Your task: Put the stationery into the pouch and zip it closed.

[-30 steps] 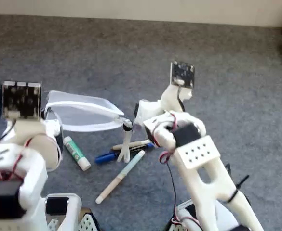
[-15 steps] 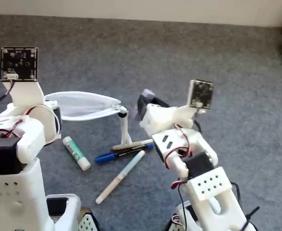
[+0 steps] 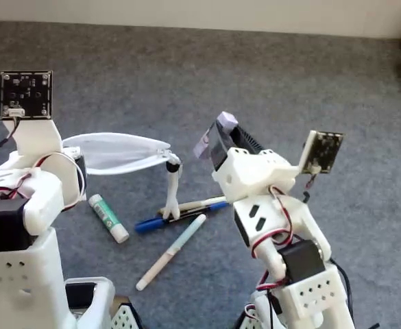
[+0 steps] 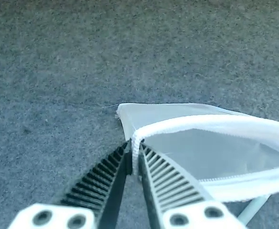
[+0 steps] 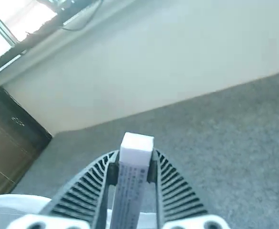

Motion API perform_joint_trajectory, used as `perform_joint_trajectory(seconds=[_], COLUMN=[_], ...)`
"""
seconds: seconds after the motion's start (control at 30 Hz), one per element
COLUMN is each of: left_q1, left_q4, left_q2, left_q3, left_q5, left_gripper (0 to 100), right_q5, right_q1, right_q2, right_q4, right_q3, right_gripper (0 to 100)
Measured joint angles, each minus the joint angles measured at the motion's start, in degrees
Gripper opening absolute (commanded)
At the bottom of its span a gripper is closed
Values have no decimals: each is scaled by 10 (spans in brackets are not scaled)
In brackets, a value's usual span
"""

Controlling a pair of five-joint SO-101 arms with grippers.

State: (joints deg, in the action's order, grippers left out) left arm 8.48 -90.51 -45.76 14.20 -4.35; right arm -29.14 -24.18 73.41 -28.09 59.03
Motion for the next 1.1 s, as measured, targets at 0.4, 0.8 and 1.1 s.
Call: perform_joint_trajectory(seconds=[0.4,0.8,1.1], left_q1=[0,0,0], left_q4=[0,0,0], left_q2=[0,0,0], left_q3=[1,1,1], left_q5=[0,0,0], left_gripper=[7,7,7], right_q5=[62,184,187], right_q1=[-97,-206,-207], right_q2=[46,-41,-125], right_q4=[99,261,303], right_q3=[0,0,0], right_gripper=[3,3,3])
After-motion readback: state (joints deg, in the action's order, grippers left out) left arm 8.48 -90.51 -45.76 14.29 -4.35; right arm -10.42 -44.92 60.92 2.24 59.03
